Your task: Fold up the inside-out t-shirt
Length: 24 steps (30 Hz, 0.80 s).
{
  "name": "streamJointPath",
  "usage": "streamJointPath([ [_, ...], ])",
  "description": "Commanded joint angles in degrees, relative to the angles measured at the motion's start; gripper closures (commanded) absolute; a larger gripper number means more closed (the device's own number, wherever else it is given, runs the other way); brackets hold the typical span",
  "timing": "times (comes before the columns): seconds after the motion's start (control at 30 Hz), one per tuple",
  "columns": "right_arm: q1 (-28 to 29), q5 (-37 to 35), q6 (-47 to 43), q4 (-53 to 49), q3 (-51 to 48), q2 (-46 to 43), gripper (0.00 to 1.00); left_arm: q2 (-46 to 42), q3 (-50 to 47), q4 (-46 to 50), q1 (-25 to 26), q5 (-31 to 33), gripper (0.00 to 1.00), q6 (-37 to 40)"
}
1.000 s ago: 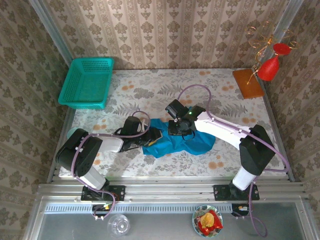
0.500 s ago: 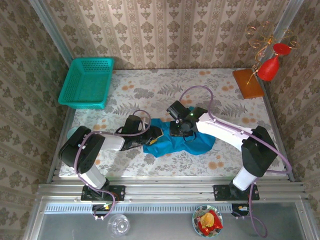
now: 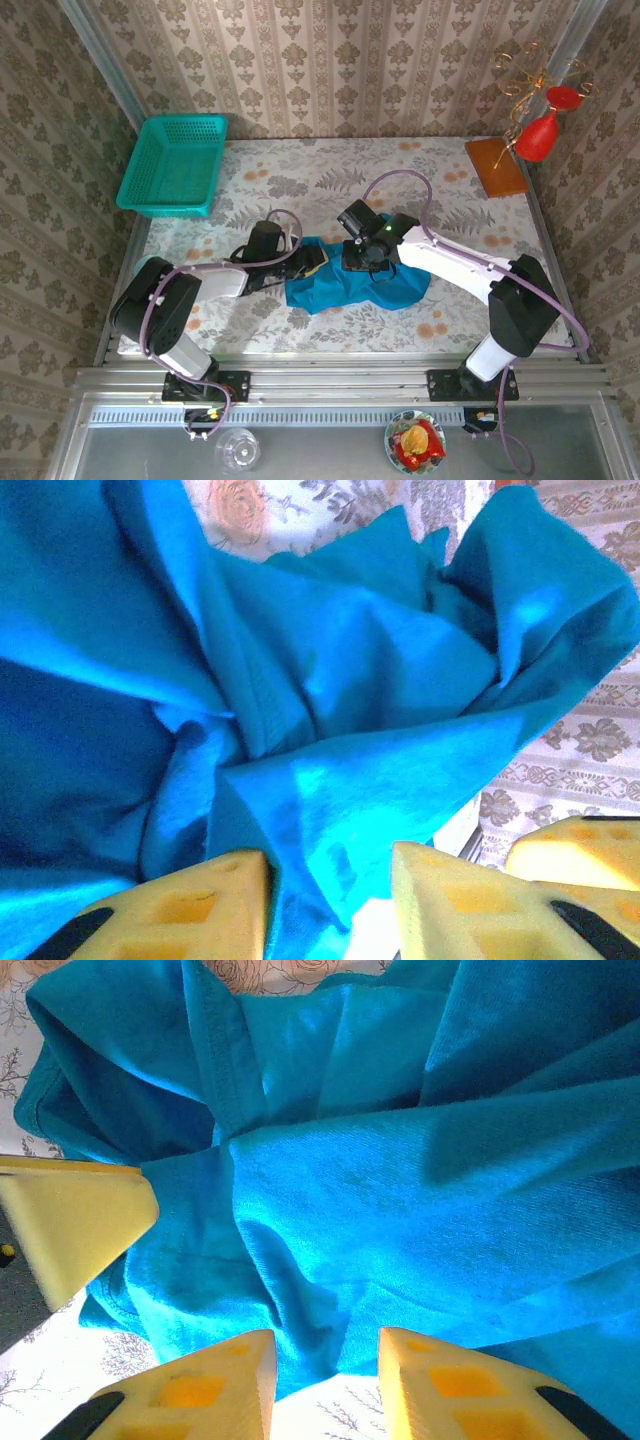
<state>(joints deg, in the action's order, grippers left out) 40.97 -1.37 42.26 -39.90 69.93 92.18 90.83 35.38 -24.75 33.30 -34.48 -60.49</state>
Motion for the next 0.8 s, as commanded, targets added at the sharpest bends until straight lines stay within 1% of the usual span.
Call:
streamJointPath([
  [0.0,-0.5,-2.0,0.9,-0.2,-0.8,-1.7,0.66,1.2,1.8,2.8,-0.1,-0.5,0.61,2.5],
  [0.07,-0.7,-2.1,0.8,-0.3,-1.0,-2.0,0.66,2.4,2.0,2.7,0.0,-0.4,0.57,2.7],
  [0.13,-0.8,-2.4,0.7,-0.6,-1.1,-2.3,0.66,3.3,2.1,3.0,0.0,0.1,0.56,3.3],
  [0.3,-1.5,-3.4,0.2,-1.4,-1.7,-3.6,0.67,5.1,3.6,5.6,0.0,0.5,0.56,5.7],
  [0.33,-1.8,-4.0,0.0,-1.8,-1.9,-3.9,0.67,5.4,3.9,5.7,0.0,0.5,0.57,5.9],
  [0.37,-2.2,-4.5,-0.2,-2.2,-2.0,-4.2,0.67,5.6,4.1,5.7,0.0,0.4,0.59,6.0],
  [0.4,-2.7,-4.9,-0.5,-2.7,-2.2,-4.6,0.67,5.8,4.4,5.8,0.0,0.3,0.64,6.3],
  [0.47,-4.2,-5.5,-1.2,-3.4,-3.1,-5.7,0.67,5.6,4.7,5.9,-0.4,0.5,0.76,6.6],
  [0.53,-6.4,-6.3,-2.0,-4.1,-4.6,-7.3,0.67,4.1,4.8,6.2,-1.3,0.7,0.90,7.2],
  [0.6,-9.2,-7.0,-3.0,-5.2,-6.0,-8.8,0.67,1.5,4.9,8.0,-3.0,1.2,0.99,8.6],
  [0.7,-13.8,-7.1,-4.8,-5.3,-9.3,-11.5,0.66,-3.8,6.4,15.7,-6.6,2.5,1.00,13.2],
  [0.77,-17.2,-5.6,-6.3,-4.4,-11.5,-12.0,0.63,-7.3,7.9,21.7,-10.0,3.3,1.00,17.2],
])
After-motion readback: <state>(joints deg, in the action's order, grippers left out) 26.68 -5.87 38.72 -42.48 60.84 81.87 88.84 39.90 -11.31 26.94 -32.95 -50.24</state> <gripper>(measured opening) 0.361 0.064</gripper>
